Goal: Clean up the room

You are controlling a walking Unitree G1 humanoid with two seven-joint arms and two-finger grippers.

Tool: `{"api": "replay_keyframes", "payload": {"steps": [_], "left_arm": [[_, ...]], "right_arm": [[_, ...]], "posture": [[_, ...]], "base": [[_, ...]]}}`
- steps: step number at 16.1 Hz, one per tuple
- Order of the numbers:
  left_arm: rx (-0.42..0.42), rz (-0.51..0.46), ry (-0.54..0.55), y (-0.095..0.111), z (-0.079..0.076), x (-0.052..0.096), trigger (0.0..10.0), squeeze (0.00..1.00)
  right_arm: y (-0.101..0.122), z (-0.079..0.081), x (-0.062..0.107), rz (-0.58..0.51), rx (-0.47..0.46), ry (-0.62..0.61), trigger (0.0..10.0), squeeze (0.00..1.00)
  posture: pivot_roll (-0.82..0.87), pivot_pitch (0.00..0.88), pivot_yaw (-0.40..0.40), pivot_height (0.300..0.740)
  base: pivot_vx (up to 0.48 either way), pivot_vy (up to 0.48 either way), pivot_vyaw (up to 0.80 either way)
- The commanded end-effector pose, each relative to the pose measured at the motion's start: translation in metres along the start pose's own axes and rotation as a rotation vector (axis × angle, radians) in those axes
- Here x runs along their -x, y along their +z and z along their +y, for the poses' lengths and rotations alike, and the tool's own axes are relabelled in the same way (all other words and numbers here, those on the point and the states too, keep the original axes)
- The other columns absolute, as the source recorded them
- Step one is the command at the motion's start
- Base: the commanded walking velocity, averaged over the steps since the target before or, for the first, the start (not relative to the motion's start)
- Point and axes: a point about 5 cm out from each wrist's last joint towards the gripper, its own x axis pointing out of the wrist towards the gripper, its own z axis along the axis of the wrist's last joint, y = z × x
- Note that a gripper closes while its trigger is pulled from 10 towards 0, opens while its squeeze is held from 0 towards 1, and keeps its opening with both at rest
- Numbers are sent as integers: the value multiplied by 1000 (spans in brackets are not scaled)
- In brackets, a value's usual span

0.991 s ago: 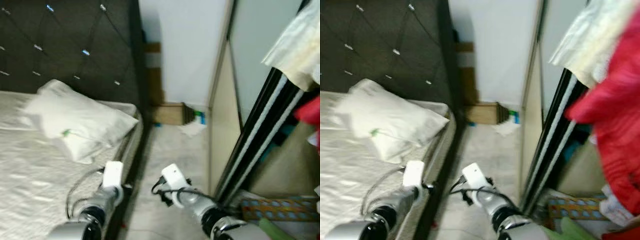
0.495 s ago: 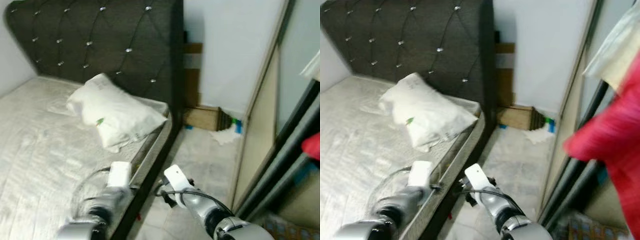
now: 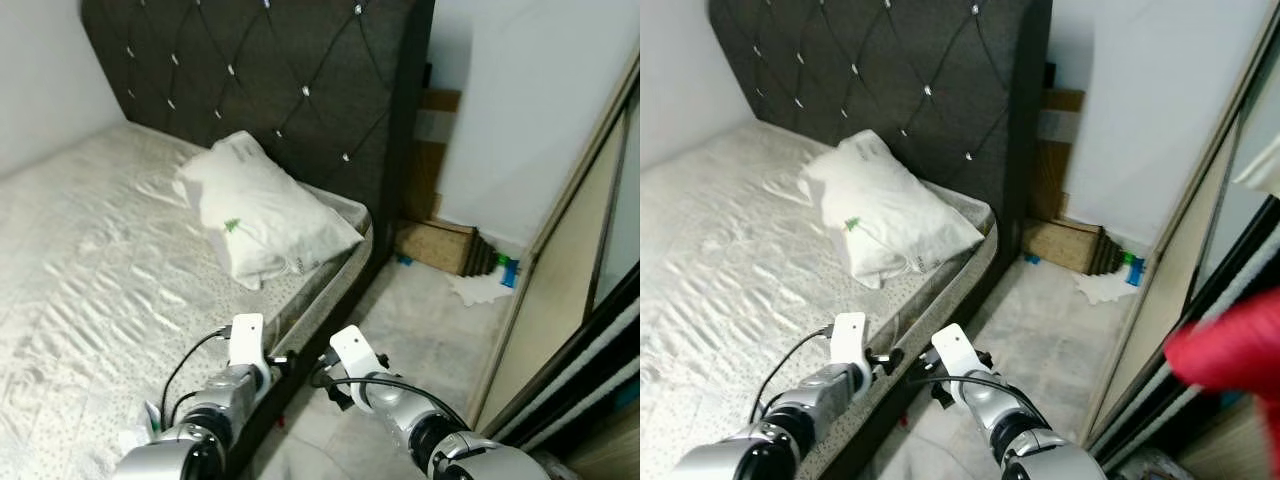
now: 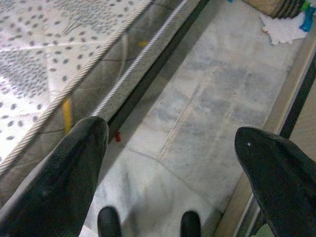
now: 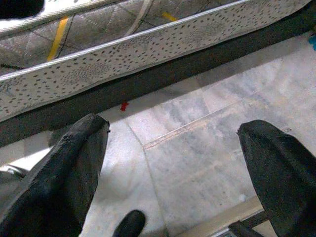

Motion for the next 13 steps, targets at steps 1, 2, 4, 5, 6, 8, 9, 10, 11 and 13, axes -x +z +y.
{"api": "replay_keyframes", "payload": {"steps": [1, 2, 4, 5, 6, 8, 9, 10, 11, 13], "left_arm": [[-1, -12, 16, 3, 10, 1, 10000, 0], [0, -14, 15, 4, 10, 1, 10000, 0], [-5, -12, 14, 3, 10, 1, 10000, 0], [-5, -11, 13, 3, 10, 1, 10000, 0], [-11, -9, 11, 3, 10, 2, 10000, 0], [-14, -8, 8, 3, 10, 2, 10000, 0], [-16, -7, 6, 3, 10, 2, 10000, 0], [-18, -7, 5, 3, 10, 2, 10000, 0], [-19, -6, 4, 3, 10, 2, 10000, 0], [-21, -4, 4, 2, 10, 2, 10000, 0]], "right_arm": [[8, 8, -1, -29, 33, 37, 10000, 0], [8, 10, -1, -30, 44, 48, 10000, 0], [8, 10, -1, -35, 37, 47, 10000, 0], [8, 9, -1, -32, 34, 43, 10000, 0], [8, 9, -1, -31, 31, 41, 10000, 0], [8, 10, -1, -30, 39, 41, 10000, 0], [8, 10, -1, -30, 41, 41, 10000, 0], [8, 10, -1, -30, 41, 42, 10000, 0], [8, 10, -1, -30, 43, 42, 10000, 0], [9, 10, -1, -32, 46, 43, 10000, 0]], "posture": [[-138, 0, 47, 740], [-138, 0, 47, 740], [-138, 0, 47, 740], [-139, 0, 49, 740], [-139, 0, 49, 740], [-140, 0, 48, 740], [-139, 0, 49, 740], [-140, 0, 50, 740], [-140, 0, 51, 740], [-140, 0, 52, 740]], "base": [[0, 0, 0], [0, 0, 0], [0, 0, 400], [0, 0, 800], [0, 0, 800], [141, 0, 303], [330, 0, 0], [345, 0, 0], [352, 0, 0], [358, 0, 0]]}}
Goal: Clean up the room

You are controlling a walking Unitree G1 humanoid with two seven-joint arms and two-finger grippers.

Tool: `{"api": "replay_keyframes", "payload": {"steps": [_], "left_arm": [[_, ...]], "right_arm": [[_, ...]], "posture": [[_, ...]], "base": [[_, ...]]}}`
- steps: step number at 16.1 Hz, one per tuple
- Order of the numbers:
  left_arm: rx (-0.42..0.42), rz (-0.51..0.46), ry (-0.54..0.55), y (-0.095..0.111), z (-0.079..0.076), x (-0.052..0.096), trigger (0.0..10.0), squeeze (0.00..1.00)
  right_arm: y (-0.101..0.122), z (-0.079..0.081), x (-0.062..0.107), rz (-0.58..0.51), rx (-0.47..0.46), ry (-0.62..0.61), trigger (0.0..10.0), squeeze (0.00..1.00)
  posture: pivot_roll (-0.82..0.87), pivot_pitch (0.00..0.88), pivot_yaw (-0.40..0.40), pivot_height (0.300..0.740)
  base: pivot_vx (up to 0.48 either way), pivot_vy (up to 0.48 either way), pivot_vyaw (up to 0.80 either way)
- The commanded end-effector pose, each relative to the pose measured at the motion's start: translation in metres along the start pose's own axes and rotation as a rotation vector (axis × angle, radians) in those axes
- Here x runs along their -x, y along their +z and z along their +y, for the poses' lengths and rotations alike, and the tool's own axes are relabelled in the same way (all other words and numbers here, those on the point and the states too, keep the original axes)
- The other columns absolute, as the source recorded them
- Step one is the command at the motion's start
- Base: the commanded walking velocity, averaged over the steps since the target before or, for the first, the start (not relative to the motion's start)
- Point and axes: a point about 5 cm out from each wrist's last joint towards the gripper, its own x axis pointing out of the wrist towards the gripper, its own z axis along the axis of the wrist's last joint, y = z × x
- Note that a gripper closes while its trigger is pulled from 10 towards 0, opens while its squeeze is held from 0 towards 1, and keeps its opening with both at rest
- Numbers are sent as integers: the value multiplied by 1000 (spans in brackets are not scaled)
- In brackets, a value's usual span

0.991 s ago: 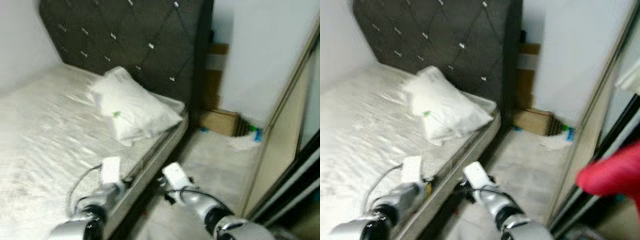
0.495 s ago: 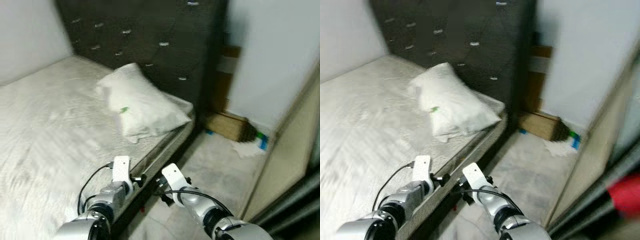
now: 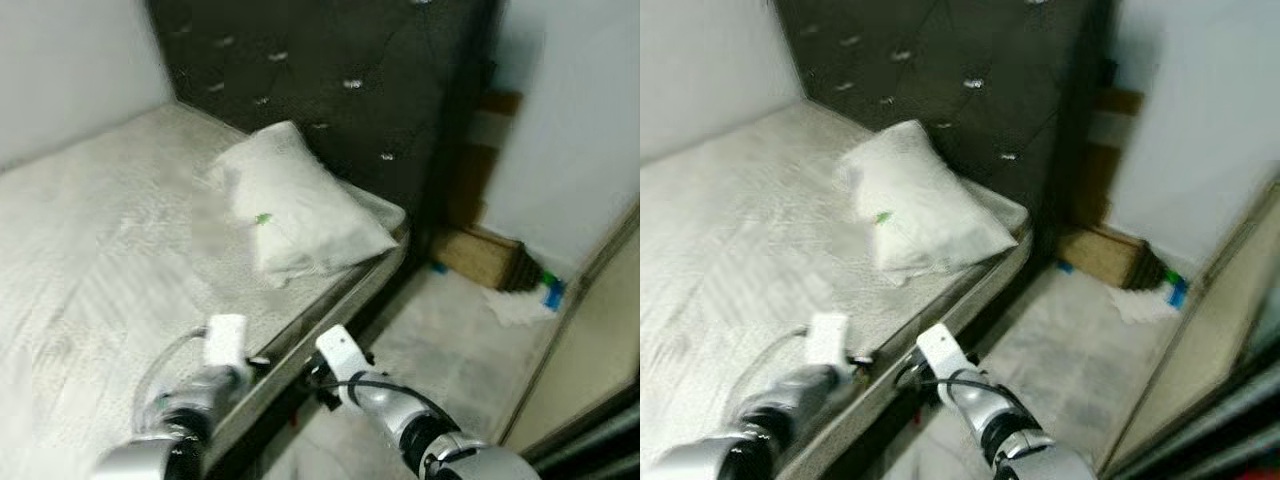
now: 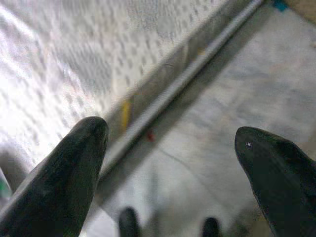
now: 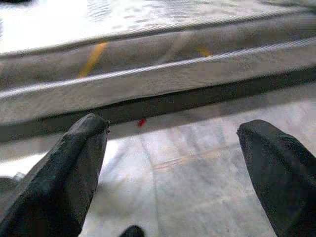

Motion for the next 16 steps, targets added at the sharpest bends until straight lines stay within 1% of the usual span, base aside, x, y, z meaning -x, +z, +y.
{"api": "replay_keyframes", "payload": {"steps": [1, 6, 8, 13, 16], "left_arm": [[-8, -2, -39, 1, -16, -2, 10000, 0], [-14, -10, -41, 3, -17, -3, 10000, 0], [-11, -13, -37, 4, -17, -3, 10000, 0], [-4, -14, -42, 4, -17, -3, 10000, 0], [14, -26, -43, 5, -18, -3, 10000, 0]], "right_arm": [[2, 1, 0, 0, 3, 6, 10000, 0], [3, 1, 0, -3, 9, 5, 10000, 0], [4, 1, 0, -4, 14, 6, 10000, 0], [4, 1, 0, -8, 21, 7, 10000, 0], [3, 2, 0, -6, 26, 9, 10000, 0]], "posture": [[-141, 0, 52, 740], [-140, 0, 51, 740], [-141, 0, 51, 740], [-139, 0, 50, 740], [-137, 0, 48, 740]], "base": [[364, 0, 0], [343, 0, 0], [0, 0, 0], [0, 0, 800], [0, 0, 800]]}}
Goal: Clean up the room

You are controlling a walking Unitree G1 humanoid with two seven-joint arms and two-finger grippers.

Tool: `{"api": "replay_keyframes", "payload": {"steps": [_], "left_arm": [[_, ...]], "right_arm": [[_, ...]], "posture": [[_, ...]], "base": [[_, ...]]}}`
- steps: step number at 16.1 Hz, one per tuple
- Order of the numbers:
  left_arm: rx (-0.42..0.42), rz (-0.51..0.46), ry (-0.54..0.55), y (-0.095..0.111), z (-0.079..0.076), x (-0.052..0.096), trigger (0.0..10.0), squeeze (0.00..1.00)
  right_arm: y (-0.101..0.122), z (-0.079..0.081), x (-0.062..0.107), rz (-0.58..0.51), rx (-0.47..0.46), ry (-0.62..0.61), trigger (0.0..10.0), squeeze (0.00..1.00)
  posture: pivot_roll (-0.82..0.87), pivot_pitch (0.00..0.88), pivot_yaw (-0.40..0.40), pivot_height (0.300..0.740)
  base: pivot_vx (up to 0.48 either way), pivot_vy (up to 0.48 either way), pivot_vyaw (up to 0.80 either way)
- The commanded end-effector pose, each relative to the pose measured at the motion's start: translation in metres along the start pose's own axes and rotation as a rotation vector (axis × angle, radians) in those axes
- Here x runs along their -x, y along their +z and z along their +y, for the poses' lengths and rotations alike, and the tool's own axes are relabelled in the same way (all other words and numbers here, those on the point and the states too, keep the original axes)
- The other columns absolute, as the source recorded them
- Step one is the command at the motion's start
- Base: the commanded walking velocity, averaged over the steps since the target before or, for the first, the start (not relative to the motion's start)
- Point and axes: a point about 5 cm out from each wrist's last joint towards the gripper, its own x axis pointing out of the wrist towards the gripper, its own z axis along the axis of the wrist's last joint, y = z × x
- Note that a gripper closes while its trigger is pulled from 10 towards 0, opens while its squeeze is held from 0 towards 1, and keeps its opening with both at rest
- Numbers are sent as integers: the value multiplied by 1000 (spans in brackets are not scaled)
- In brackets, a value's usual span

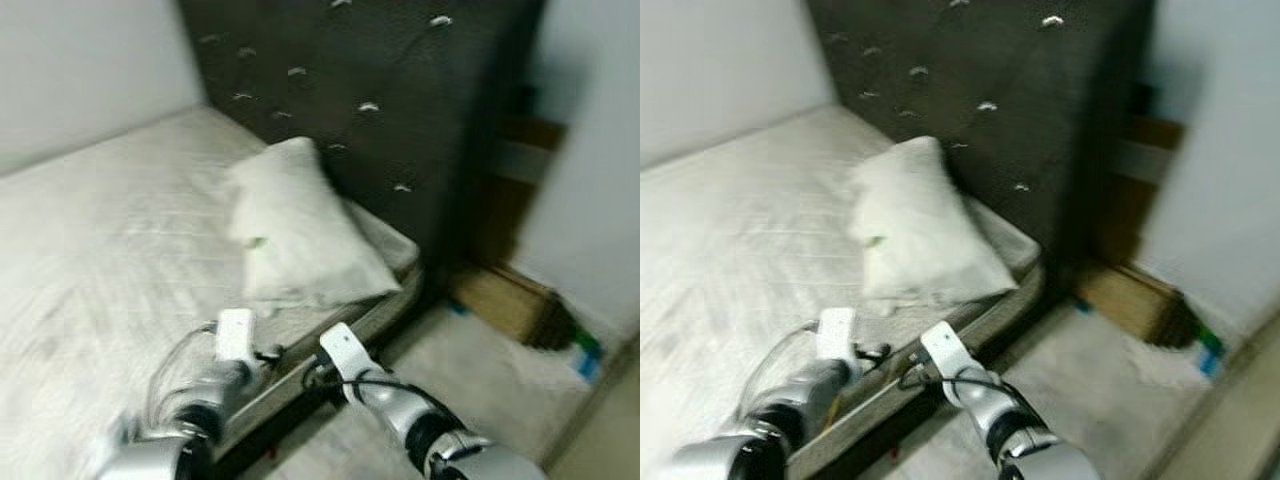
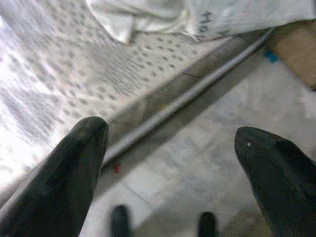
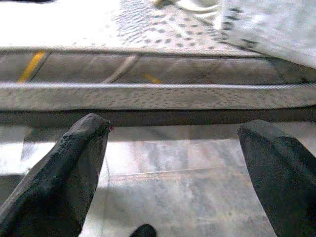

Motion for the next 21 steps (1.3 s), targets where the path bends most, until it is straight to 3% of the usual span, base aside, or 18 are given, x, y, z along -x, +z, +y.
{"api": "replay_keyframes", "payload": {"steps": [1, 6, 9, 21], "left_arm": [[12, -17, 33, 4, 12, 2, 10000, 0], [-24, -17, 28, 5, 11, 2, 10000, 0], [-11, -26, -6, 5, 8, 2, 10000, 0], [-15, -30, -3, 8, 9, 2, 10000, 0]], "right_arm": [[6, 5, -1, -12, 7, 18, 10000, 0], [5, 6, -1, -14, 9, 21, 10000, 0], [5, 5, -1, -13, -7, 19, 10000, 0], [7, 6, -1, -17, 8, 24, 10000, 0]], "posture": [[-136, 0, 47, 740], [-136, 0, 46, 740], [-137, 0, 46, 740], [-138, 0, 46, 740]], "base": [[0, 0, 800], [0, 0, 785], [0, 0, 0], [296, 0, 0]]}}
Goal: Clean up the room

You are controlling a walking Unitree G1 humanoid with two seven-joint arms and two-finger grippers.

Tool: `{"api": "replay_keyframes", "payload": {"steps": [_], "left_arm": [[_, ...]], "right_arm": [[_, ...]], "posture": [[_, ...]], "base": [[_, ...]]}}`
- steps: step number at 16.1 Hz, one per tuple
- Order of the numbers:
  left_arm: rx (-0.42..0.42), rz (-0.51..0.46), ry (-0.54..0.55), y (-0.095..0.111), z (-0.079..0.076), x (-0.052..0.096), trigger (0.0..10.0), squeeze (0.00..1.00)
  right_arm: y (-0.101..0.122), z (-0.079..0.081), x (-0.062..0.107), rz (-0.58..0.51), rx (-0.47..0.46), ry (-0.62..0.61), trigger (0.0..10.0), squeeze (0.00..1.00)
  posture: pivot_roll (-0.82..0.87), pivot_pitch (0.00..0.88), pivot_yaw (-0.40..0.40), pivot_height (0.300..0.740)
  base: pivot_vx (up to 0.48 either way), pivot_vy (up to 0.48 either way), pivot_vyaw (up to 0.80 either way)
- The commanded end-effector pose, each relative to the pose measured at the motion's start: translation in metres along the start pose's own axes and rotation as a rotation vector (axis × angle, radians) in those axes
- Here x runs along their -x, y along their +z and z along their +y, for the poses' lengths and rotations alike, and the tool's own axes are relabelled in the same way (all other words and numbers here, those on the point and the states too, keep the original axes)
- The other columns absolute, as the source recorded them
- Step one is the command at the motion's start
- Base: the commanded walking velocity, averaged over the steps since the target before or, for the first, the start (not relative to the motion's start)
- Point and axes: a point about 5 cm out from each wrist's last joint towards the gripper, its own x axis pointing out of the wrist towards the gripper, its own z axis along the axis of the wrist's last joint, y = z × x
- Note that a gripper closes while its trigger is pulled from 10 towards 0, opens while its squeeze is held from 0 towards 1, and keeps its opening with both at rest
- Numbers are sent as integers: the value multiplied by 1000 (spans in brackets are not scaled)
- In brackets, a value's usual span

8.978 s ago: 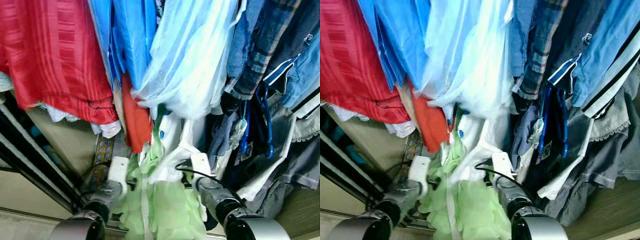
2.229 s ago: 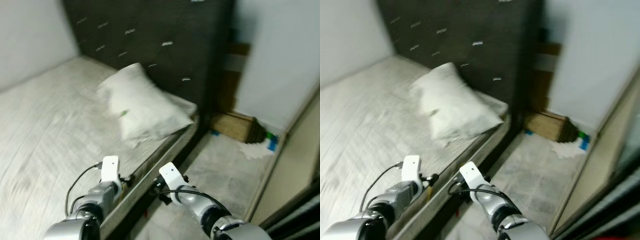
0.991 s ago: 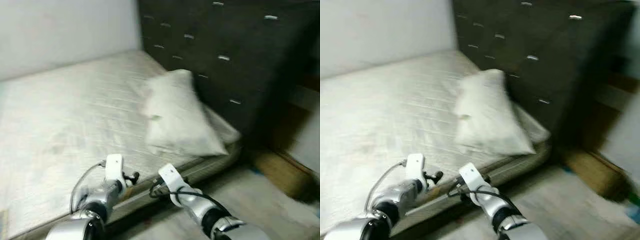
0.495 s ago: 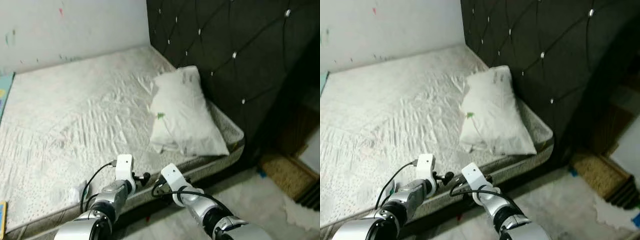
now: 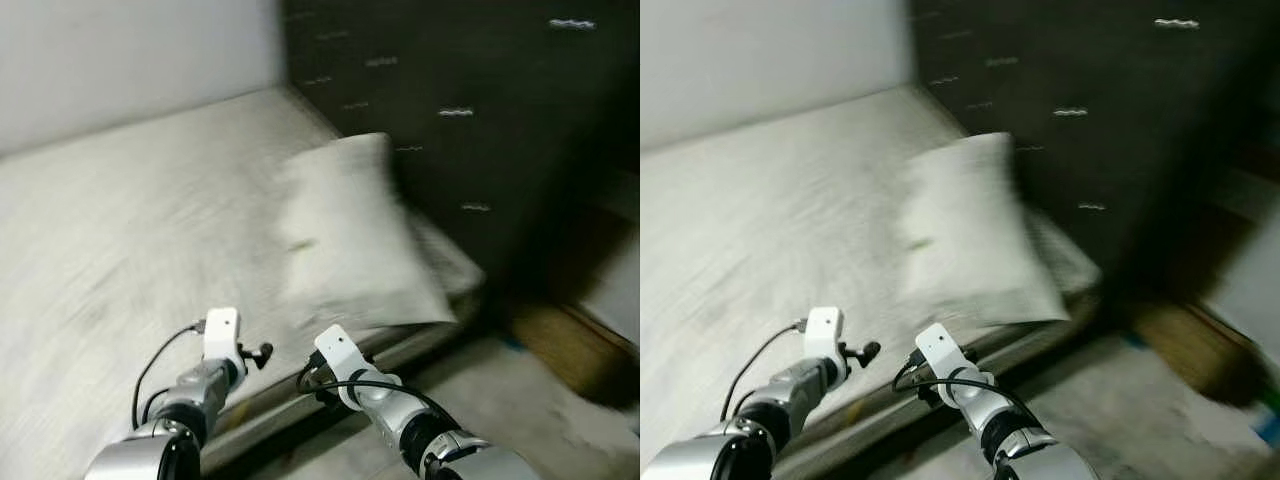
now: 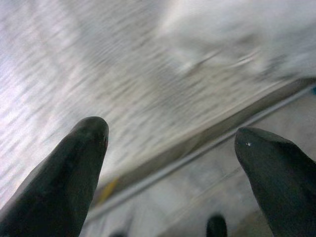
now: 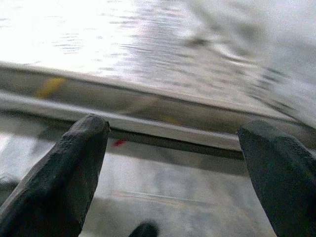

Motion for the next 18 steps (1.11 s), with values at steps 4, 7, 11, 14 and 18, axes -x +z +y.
{"api": "replay_keyframes", "payload": {"steps": [4, 7, 11, 14, 18], "left_arm": [[-17, 1, -23, 0, -14, -3, 10000, 0], [-20, 5, -13, 0, -13, -3, 10000, 0], [1, -13, -11, 5, -17, -4, 10000, 0], [2, -18, -4, 6, -17, -4, 10000, 0], [2, -19, 3, 5, -16, -4, 10000, 0]], "right_arm": [[4, 0, 0, -7, -20, 0, 10000, 0], [7, 0, -1, -24, -1, 9, 10000, 0], [8, 3, -1, -24, 24, 30, 10000, 0], [8, 4, -1, -22, 34, 39, 10000, 0], [7, 4, -1, -19, 37, 39, 10000, 0]], "posture": [[-138, 0, 45, 740], [-134, 0, 40, 740], [-117, 0, 12, 740], [-113, 0, 5, 740], [-111, 0, 9, 740]], "base": [[0, 0, 0], [0, 0, 0], [0, 0, 800], [0, 0, 800], [0, 0, 800]]}}
